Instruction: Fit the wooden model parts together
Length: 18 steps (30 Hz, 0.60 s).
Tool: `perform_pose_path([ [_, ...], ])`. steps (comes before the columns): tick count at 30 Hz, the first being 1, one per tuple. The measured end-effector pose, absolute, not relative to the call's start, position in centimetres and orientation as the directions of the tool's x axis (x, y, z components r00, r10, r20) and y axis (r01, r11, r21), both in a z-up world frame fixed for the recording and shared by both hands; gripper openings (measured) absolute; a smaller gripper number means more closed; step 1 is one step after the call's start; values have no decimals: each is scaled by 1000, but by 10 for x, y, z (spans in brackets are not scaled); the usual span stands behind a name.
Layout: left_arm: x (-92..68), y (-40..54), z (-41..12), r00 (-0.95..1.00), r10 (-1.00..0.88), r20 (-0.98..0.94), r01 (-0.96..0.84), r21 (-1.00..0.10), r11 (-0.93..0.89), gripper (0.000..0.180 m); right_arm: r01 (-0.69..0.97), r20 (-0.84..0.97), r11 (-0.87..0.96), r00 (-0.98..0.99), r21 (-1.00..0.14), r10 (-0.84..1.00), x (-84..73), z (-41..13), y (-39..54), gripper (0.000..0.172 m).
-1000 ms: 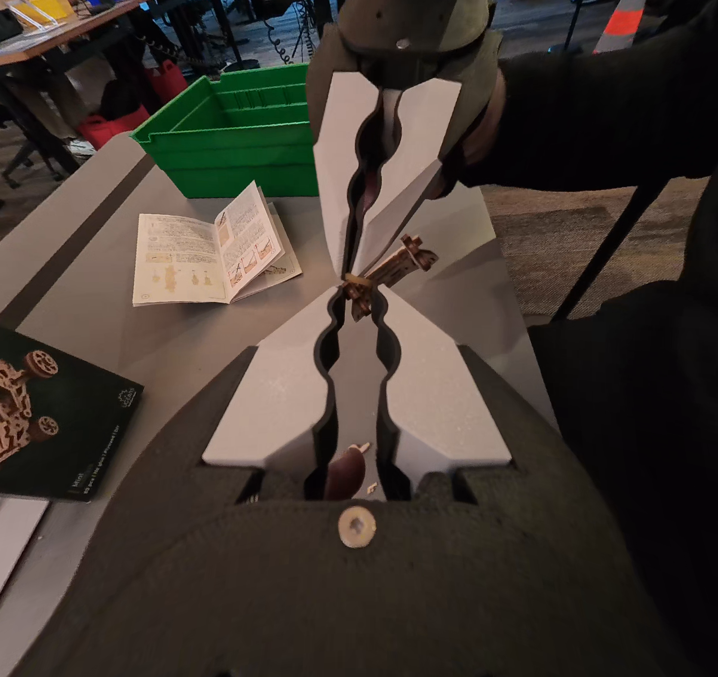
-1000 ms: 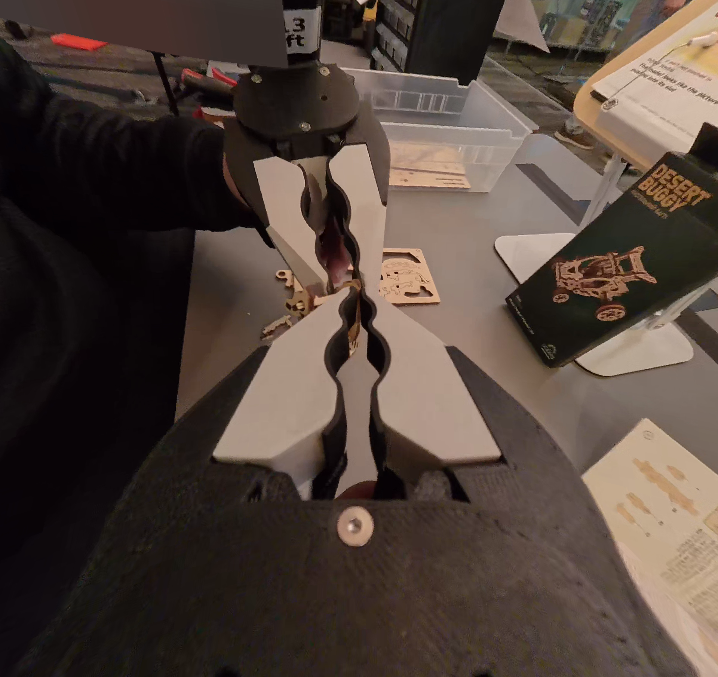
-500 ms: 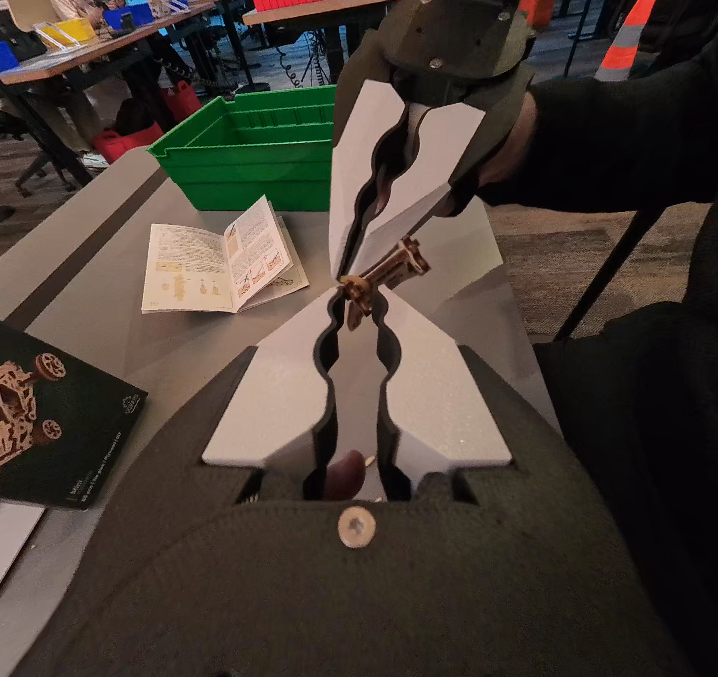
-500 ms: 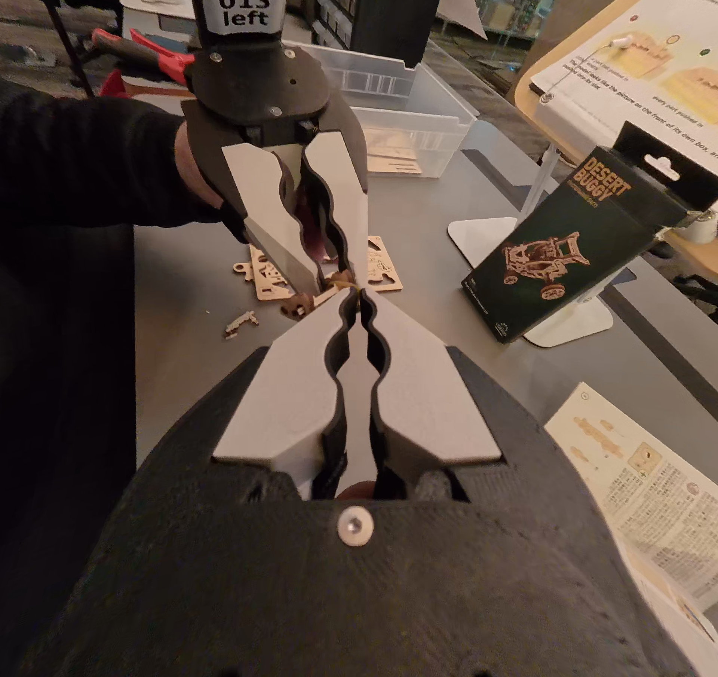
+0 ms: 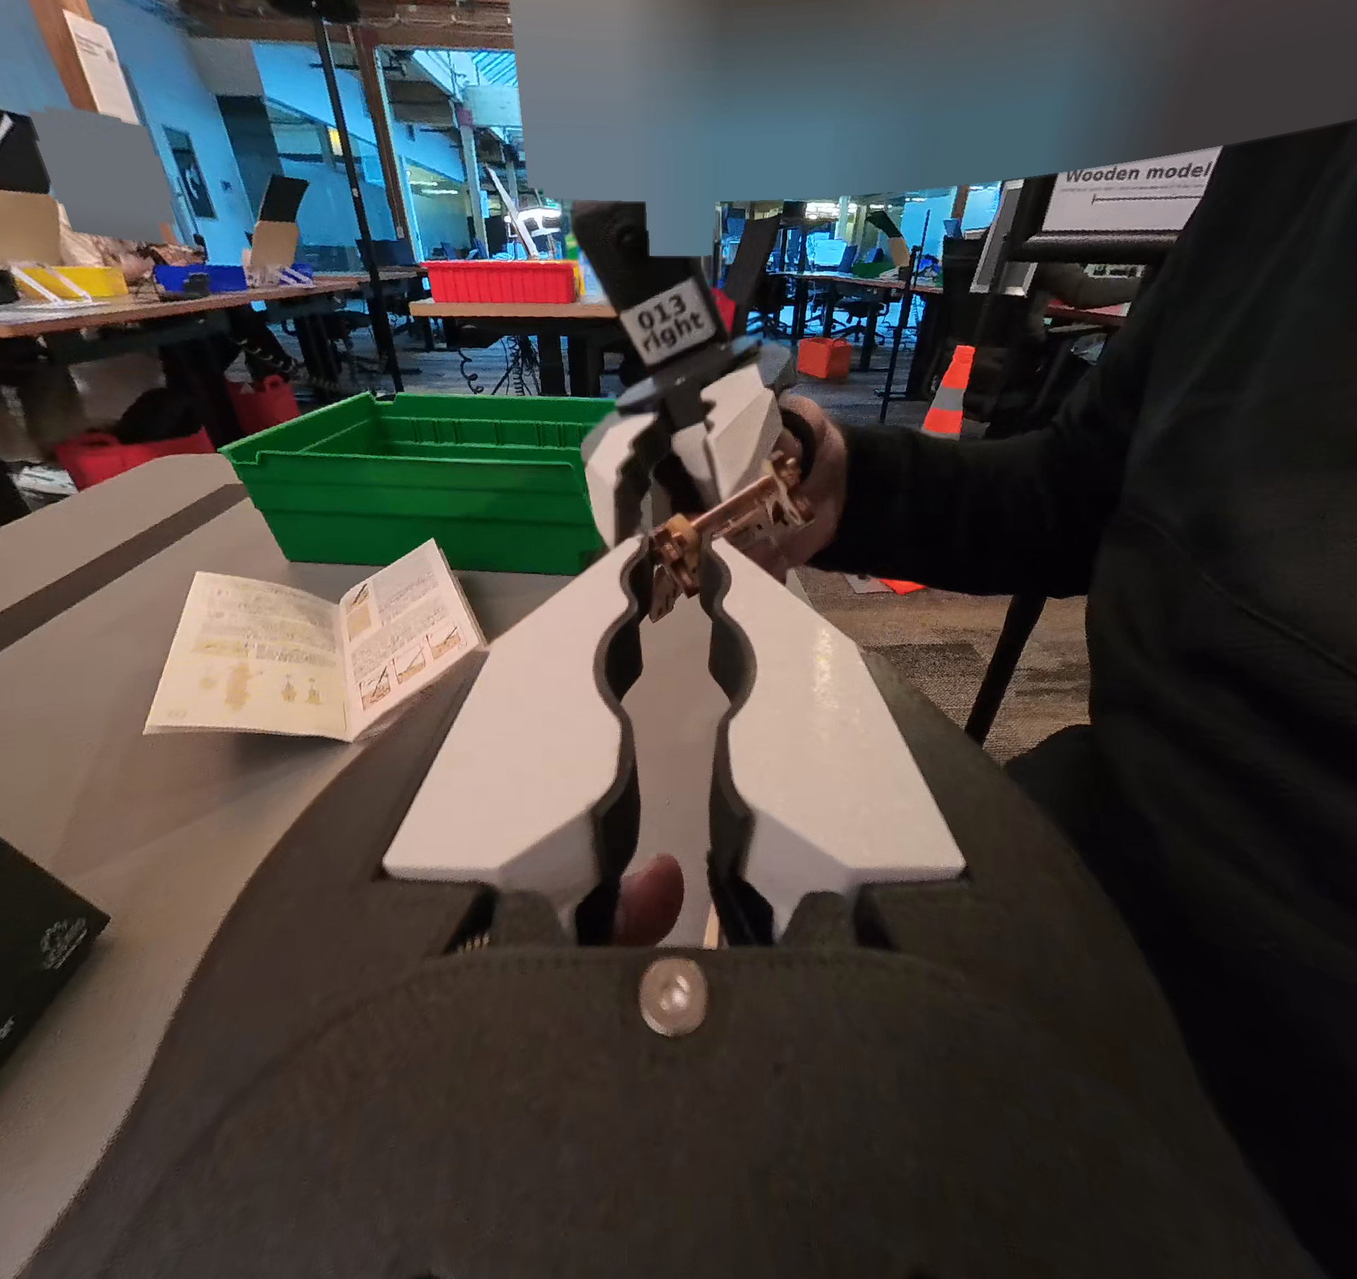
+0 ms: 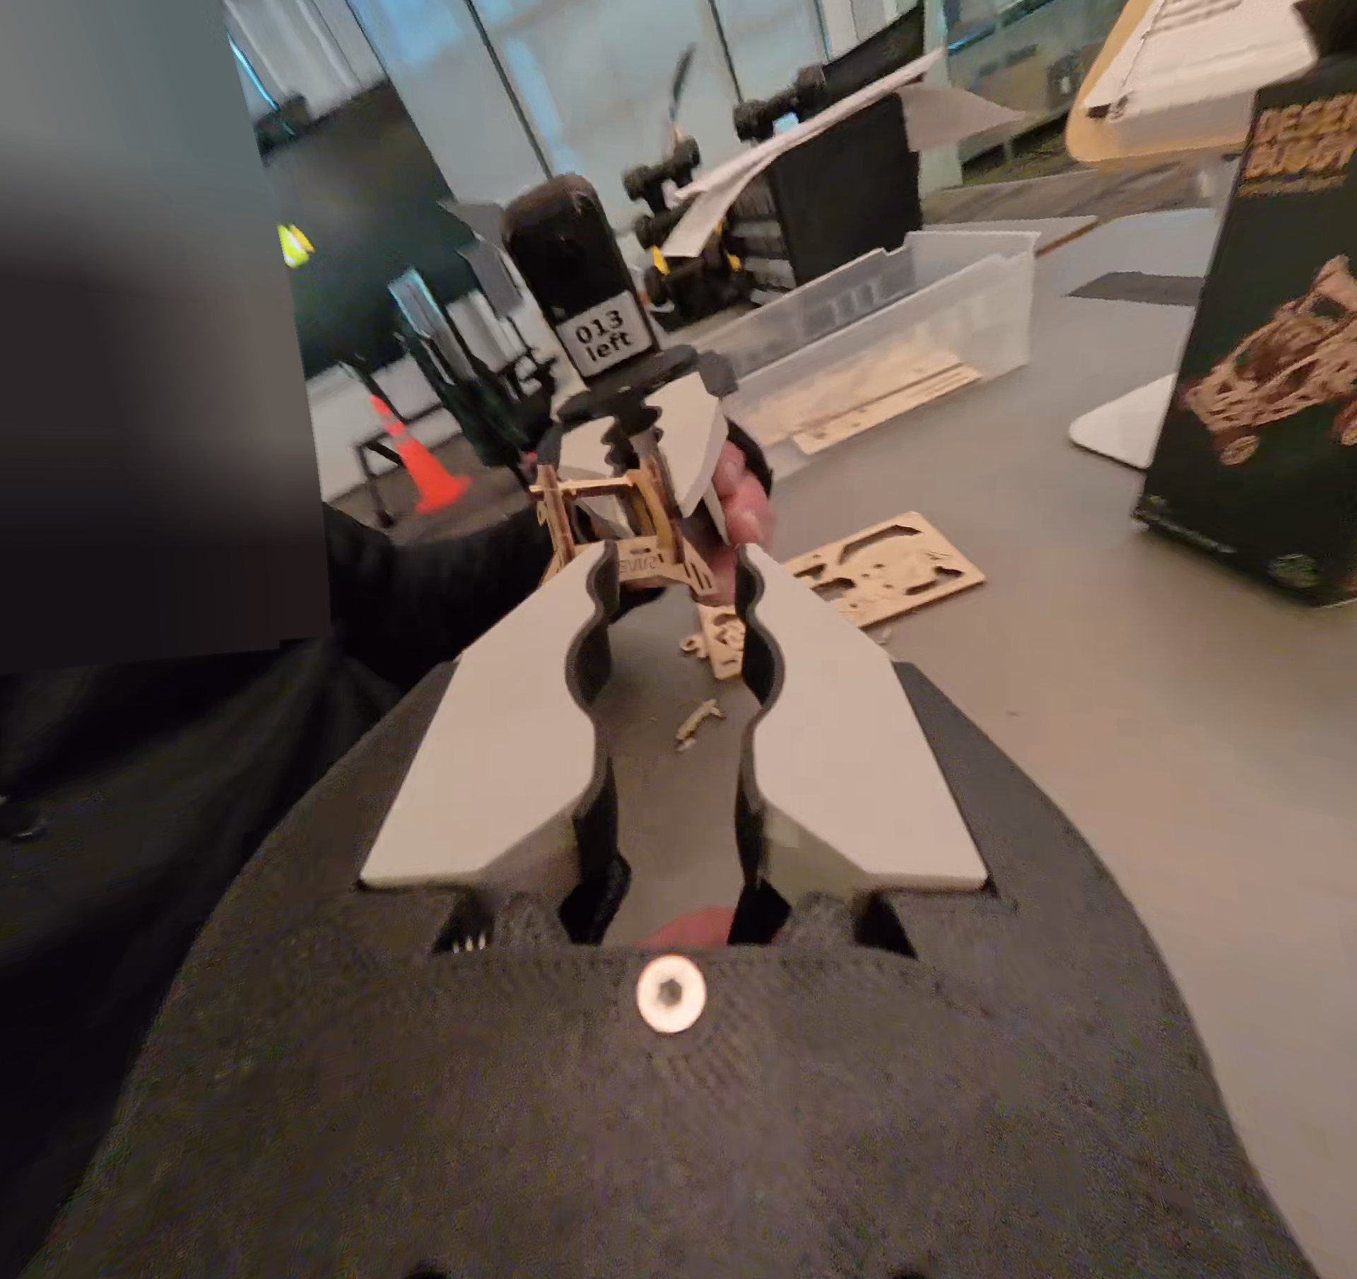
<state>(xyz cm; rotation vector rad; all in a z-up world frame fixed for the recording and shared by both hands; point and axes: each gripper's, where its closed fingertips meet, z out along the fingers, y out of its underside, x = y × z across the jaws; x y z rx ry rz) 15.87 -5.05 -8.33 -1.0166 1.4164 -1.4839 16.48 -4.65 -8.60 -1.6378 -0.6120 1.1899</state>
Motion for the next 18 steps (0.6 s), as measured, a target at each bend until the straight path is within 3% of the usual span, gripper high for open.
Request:
perform_pose_path([
  [5,155,-61,-68,-430,-903,26,108,-991,-80,10,-288,-523,-455,238,-843,818,161,-86,-49,32],
  [8,150,-69,-58,-522,-852,39,159,-977,-142,10,-395,-588,-534,18,-747,809,159,-75,-60,28],
  [13,142,-88,-51,-685,-728,26,163,-969,-188,9,-421,-562,-611,-250,-670,789,141,-65,-85,28],
  [18,134,-107,-48,-810,-587,-6,119,-981,-154,11,-378,-522,-667,-422,-642,741,127,-66,-103,13],
])
